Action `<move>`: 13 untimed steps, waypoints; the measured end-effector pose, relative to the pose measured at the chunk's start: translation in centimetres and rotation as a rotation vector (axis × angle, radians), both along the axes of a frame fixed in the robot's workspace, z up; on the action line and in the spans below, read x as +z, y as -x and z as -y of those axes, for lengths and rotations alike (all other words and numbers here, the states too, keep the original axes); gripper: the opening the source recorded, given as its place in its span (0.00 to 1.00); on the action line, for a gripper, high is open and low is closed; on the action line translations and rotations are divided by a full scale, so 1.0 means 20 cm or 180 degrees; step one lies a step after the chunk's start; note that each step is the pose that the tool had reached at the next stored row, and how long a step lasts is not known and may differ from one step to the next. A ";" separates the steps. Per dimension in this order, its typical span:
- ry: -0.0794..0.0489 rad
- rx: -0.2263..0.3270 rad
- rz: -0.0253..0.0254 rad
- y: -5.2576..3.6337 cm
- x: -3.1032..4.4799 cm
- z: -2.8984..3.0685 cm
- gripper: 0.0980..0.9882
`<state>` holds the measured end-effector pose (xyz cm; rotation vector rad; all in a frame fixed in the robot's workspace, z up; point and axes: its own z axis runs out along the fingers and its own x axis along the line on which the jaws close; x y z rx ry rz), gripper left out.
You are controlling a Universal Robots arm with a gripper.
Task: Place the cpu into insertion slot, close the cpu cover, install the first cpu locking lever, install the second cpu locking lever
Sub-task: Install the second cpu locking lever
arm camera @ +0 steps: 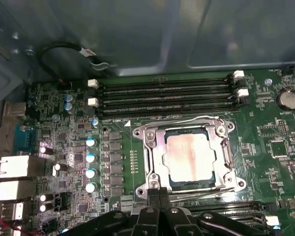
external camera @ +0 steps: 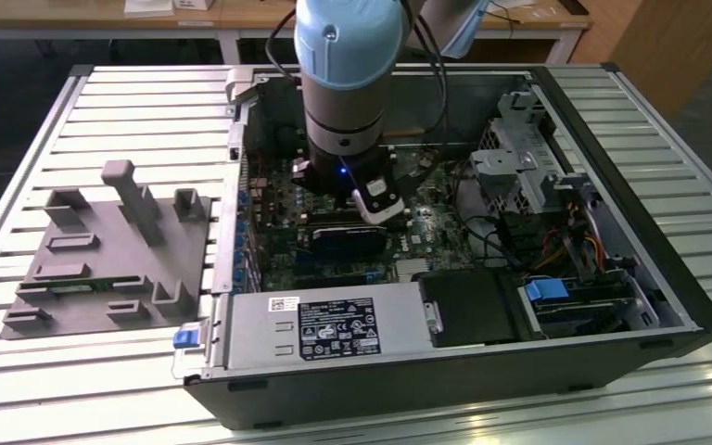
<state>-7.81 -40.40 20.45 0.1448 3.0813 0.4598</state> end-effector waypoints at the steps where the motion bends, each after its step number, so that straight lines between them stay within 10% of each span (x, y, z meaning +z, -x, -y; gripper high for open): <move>1: -0.0007 0.0002 0.0000 0.000 -0.001 0.006 0.01; 13: -0.0040 0.0009 0.0000 0.003 -0.011 0.067 0.01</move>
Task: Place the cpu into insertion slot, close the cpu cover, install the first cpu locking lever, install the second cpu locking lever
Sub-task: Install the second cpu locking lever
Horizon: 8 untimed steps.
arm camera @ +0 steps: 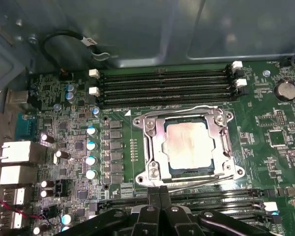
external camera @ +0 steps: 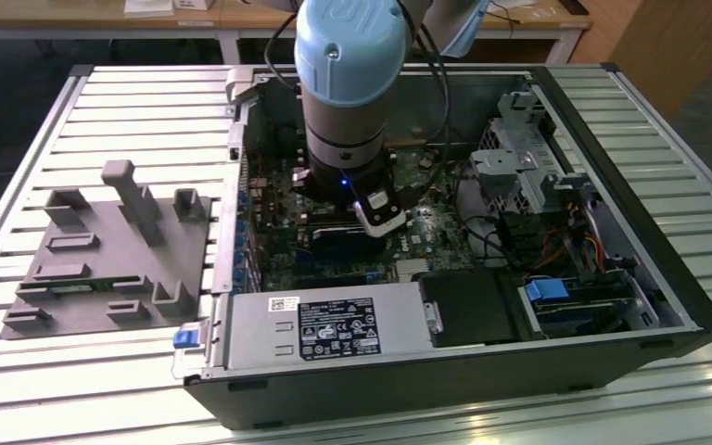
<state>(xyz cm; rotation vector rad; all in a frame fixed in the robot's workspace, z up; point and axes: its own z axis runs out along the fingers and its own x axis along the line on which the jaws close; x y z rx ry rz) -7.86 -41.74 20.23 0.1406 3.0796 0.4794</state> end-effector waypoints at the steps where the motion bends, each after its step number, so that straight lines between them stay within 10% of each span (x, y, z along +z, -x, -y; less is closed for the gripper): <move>1: -0.0004 0.0000 0.0001 0.001 -0.004 0.001 0.01; 8: -0.0008 0.0001 0.0000 0.006 -0.009 0.002 0.01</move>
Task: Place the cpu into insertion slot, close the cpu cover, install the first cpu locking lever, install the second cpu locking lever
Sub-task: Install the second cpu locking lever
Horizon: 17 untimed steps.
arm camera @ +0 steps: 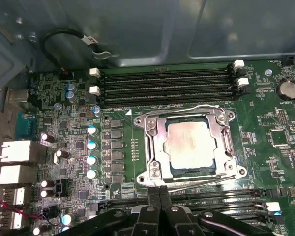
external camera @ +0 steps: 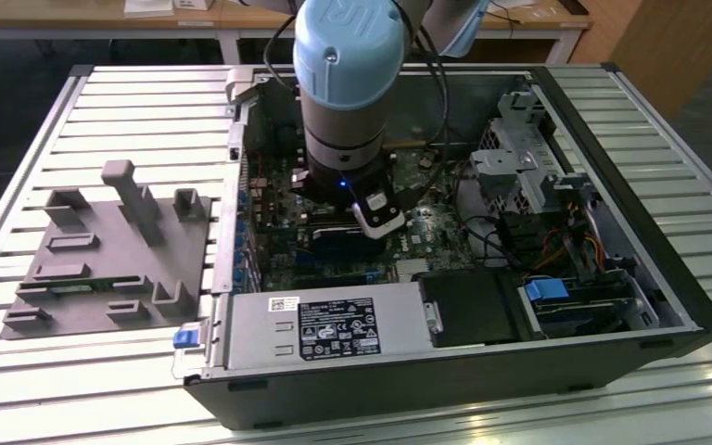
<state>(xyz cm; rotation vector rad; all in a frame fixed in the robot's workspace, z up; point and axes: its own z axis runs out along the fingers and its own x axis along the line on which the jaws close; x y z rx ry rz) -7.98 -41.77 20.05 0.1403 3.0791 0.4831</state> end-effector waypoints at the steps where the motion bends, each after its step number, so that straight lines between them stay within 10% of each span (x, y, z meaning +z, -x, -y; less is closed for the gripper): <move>1: -0.0002 0.0000 0.0000 0.002 0.000 0.000 0.01; 17: -0.0001 0.0000 0.0000 0.037 -0.005 -0.032 0.01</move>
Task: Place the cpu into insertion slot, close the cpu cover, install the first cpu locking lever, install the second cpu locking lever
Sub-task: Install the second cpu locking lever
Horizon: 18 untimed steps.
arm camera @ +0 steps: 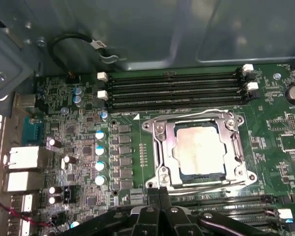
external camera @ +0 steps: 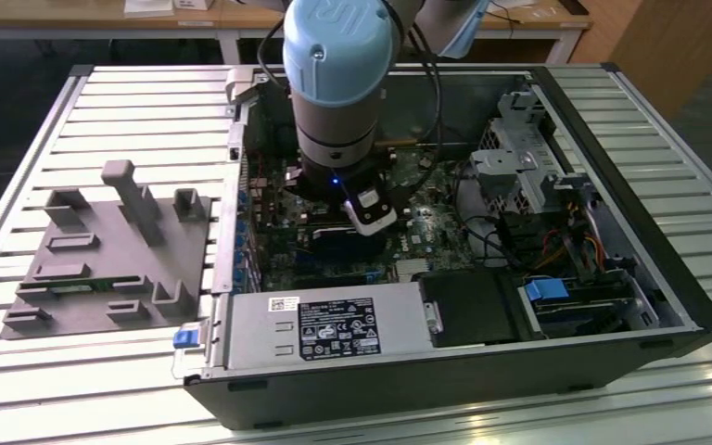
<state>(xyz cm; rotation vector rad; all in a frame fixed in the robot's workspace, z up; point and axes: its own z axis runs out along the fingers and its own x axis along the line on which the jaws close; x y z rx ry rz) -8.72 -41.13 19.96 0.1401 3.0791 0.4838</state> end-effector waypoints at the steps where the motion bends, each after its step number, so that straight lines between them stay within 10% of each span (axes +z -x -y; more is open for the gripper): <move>1: 0.0000 0.0000 0.0000 0.000 0.000 -0.005 0.01; 18: 0.0003 0.0000 0.0003 0.006 -0.024 -0.029 0.01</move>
